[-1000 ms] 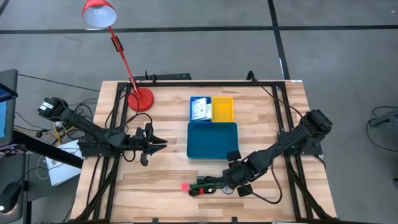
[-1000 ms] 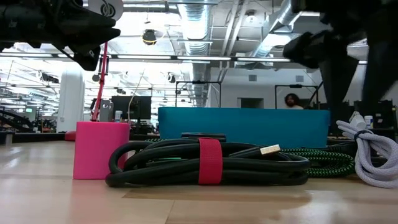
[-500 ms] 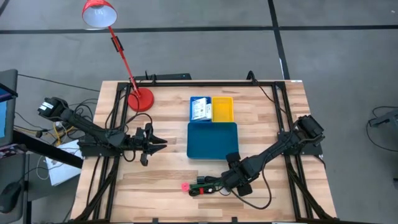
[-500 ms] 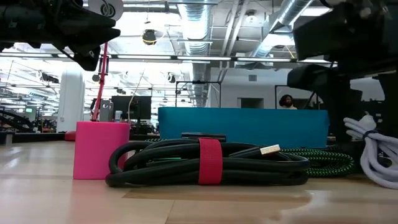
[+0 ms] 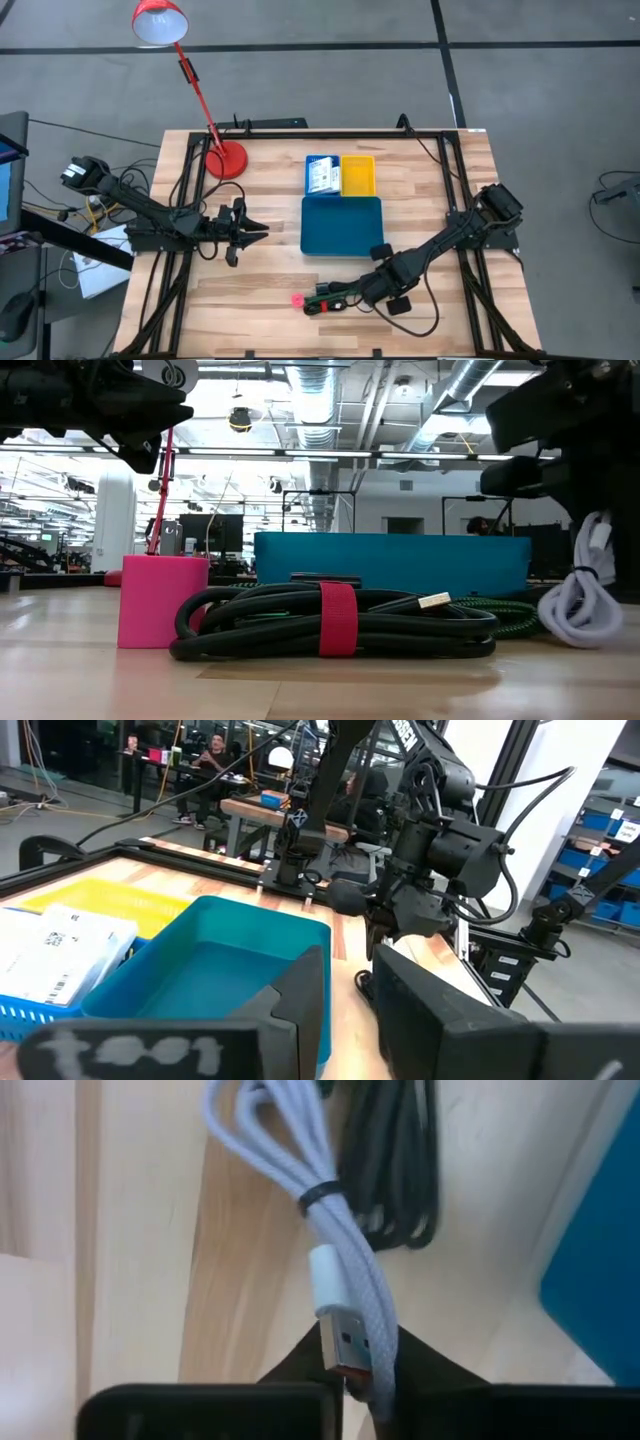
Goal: Pick and place items into bin
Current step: Put the purple charger cable into the large blue bin
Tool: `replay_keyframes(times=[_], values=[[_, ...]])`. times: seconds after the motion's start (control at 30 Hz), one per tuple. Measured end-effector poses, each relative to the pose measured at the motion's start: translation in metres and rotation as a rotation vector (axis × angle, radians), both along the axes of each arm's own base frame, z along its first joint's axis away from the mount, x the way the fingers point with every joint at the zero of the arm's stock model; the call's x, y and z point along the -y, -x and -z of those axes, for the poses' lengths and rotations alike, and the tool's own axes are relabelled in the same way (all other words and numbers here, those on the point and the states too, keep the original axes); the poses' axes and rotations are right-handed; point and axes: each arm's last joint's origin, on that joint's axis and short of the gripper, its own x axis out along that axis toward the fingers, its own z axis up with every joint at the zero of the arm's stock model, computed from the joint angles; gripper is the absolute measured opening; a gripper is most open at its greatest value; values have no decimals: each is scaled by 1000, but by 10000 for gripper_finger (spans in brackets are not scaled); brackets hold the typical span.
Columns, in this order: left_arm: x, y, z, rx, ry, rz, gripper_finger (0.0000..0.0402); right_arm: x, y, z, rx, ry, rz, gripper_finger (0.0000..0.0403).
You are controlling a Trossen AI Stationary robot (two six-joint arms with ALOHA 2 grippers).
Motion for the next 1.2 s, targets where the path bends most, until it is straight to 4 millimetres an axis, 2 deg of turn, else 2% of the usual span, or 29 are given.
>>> replay_keyframes(times=[0.13, 0.37, 0.47, 0.6, 0.77, 0.93, 1.2], values=[[0, 0, 0, 0, 0, 0, 77, -3, 0, -9, -16, 14, -9, 10], [0, 0, 0, 0, 0, 0, 77, -10, -5, -38, -9, 32, -24, 15], [0, 0, 0, 0, 0, 0, 77, -12, -11, -54, 38, 72, -52, 7], [0, 0, 0, 0, 0, 0, 77, -7, -23, -73, 169, 193, -81, 16], [0, 0, 0, 0, 2, -8, 77, 15, -40, -87, 268, 348, -74, 14], [0, 0, 0, 0, 7, -13, 77, 51, -52, -88, 251, 479, 4, 9], [0, 0, 0, 0, 14, -13, 77, 104, -66, -88, 214, 507, 177, 69]])
